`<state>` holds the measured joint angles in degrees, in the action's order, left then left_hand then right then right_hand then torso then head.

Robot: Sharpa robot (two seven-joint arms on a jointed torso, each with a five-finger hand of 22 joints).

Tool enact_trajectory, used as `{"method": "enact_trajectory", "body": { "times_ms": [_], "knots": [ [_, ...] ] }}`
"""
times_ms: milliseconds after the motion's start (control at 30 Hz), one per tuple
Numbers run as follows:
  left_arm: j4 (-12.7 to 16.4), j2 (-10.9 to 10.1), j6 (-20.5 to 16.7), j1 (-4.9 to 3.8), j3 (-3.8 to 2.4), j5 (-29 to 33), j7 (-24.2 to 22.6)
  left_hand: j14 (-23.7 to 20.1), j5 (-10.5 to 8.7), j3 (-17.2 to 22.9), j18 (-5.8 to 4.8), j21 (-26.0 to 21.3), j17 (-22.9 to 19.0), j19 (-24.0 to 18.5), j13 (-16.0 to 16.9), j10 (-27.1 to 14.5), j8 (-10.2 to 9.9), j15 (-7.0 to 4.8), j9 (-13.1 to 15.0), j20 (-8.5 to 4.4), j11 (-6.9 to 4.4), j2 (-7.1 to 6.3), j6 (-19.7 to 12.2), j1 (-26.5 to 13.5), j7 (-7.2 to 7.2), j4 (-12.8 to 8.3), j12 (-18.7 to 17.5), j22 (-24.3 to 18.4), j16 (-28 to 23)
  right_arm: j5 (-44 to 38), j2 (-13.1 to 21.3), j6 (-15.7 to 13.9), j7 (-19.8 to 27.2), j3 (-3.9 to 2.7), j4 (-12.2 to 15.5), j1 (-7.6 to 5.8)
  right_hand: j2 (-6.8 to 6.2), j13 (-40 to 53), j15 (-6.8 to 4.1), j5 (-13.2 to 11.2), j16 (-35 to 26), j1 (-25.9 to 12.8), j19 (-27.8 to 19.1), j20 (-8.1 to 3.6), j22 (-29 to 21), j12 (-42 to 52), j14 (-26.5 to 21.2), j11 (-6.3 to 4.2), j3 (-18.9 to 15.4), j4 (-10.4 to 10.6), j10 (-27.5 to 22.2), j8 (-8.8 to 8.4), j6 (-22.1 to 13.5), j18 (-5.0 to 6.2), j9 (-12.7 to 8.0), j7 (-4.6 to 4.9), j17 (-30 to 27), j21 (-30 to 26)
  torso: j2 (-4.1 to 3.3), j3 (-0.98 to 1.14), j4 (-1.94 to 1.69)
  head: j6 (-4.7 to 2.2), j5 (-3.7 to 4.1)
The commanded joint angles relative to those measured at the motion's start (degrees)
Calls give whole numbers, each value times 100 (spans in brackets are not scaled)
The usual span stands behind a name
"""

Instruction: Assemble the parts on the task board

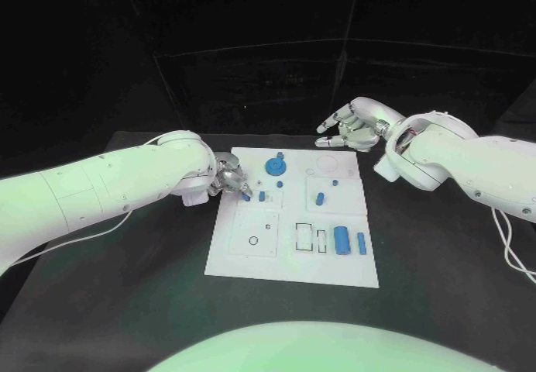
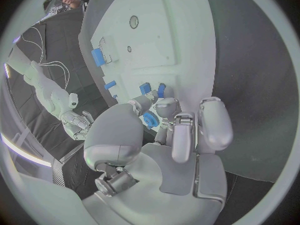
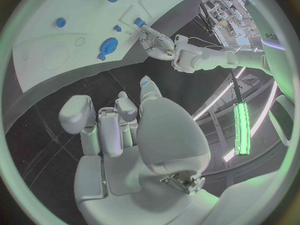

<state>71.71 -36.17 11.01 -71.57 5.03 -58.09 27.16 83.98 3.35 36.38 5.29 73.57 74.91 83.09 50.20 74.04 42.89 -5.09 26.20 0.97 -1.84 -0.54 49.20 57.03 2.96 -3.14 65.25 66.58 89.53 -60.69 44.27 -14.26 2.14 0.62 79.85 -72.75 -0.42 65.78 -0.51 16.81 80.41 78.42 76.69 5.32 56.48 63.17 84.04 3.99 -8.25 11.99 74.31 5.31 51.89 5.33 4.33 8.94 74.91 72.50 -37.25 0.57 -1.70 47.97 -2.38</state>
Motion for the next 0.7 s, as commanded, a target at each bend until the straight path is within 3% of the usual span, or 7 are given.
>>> {"method": "enact_trajectory", "body": {
  "times_ms": [33, 367, 500, 700],
  "knots": [
    [-16, 12, 155, 6, 8, -38, 47, 585, 12, -81, -49, 39, 1433, 37, -24, 13, 20, -35, -9, -15, -22, -22, 147, -124, -91, 65, 17, 20, 15, 15, 2, 21, 34, -4, 7, -12, 40, -6, -18, 16, -35, 3, -46, -4, -5, -13, 283, -8, -35, -9, -46, 37, -21, 89, 4, 13, 148, -29, 1, 0, -7, 3, 6],
    [-41, 34, 148, 6, 8, -38, 46, 592, 8, -320, -57, 63, 1462, 51, 27, 59, 40, -55, -47, -34, -45, -71, 227, -240, -120, 186, 61, 64, 27, 15, -2, 23, 34, -4, 8, -12, 44, -14, -18, 17, -40, 4, -47, -4, -11, -21, 282, -8, -44, -5, -53, 41, -18, 89, 5, 12, 144, -33, 2, -1, -4, 14, 13],
    [-54, 38, 134, 6, 7, -38, 46, 593, 5, -566, -61, 70, 1467, 55, 31, 66, 43, -63, -76, -42, -51, -161, 268, -335, -127, 269, 69, 80, 29, 15, -1, 24, 33, -4, 5, -12, 44, -14, -18, 17, -40, 4, -47, -4, -11, -21, 282, -8, -44, -5, -53, 41, -18, 89, 5, 12, 144, -33, 1, -2, -6, 17, 19],
    [-98, 47, 83, 5, 7, -38, 54, 591, 3, -892, -65, 79, 1461, 59, 10, 56, 29, -68, -124, -49, -53, -183, 294, -405, -127, 399, 61, 104, 27, 15, -6, 27, 35, -4, 1, -12, 45, -21, -18, 18, -41, 3, -48, -4, -15, -29, 282, -8, -47, -4, -58, 41, -17, 90, 5, 12, 143, -36, 1, -4, -7, 13, 30]
  ]
}}
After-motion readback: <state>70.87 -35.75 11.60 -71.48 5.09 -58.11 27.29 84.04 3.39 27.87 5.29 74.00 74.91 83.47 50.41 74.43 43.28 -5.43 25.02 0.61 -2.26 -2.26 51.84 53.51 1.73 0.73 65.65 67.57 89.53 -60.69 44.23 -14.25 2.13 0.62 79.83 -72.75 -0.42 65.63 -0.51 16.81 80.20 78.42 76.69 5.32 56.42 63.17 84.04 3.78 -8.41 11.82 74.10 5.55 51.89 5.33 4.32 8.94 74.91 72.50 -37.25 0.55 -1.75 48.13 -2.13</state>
